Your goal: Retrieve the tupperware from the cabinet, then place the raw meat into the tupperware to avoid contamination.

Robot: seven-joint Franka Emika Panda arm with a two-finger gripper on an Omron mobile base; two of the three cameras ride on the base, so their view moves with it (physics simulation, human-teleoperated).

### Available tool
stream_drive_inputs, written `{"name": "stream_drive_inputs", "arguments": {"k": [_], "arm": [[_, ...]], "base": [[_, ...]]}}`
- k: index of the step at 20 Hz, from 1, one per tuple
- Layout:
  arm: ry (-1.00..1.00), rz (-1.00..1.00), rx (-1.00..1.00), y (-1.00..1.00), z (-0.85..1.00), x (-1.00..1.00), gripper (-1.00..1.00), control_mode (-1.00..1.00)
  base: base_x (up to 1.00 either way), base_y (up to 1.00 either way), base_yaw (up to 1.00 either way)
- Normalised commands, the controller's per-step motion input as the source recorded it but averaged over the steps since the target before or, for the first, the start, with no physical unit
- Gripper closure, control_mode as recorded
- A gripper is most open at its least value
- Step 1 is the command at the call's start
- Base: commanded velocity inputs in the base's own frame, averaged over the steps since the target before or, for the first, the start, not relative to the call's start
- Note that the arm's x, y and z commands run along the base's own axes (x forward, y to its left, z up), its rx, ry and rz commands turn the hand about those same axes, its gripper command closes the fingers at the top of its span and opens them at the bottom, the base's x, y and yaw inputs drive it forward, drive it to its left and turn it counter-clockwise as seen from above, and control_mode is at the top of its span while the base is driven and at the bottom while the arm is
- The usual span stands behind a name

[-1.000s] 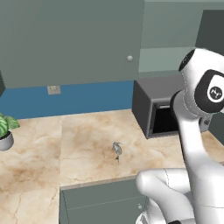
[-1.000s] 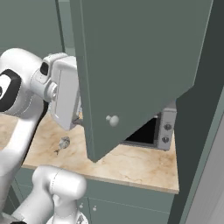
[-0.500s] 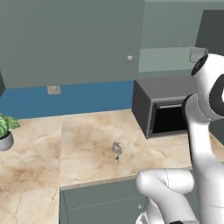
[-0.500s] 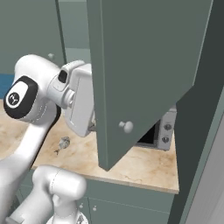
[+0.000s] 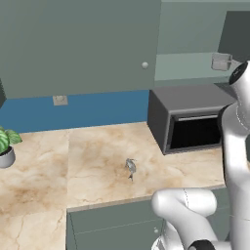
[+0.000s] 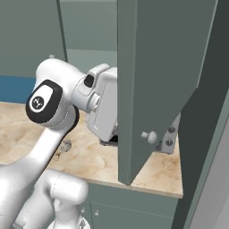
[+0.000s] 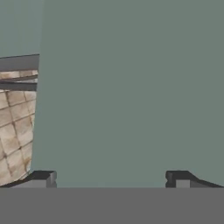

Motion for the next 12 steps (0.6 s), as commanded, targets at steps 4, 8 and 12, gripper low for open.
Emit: {"name": "stream_drive_inputs", "arguments": {"k": [4, 8, 12], "arm": [[-0.05, 0.00, 0.00, -0.21, -0.06, 0.10, -1.00, -1.00], [-0.01, -0.06, 0.02, 0.05, -0.02, 0.08, -1.00, -1.00], [0.00, -0.11, 0.18, 0.53, 0.00, -0.08, -1.00, -1.00]], "base": [[0.00, 0.00, 0.00], [0.00, 0.00, 0.00], [0.00, 0.00, 0.00]]}}
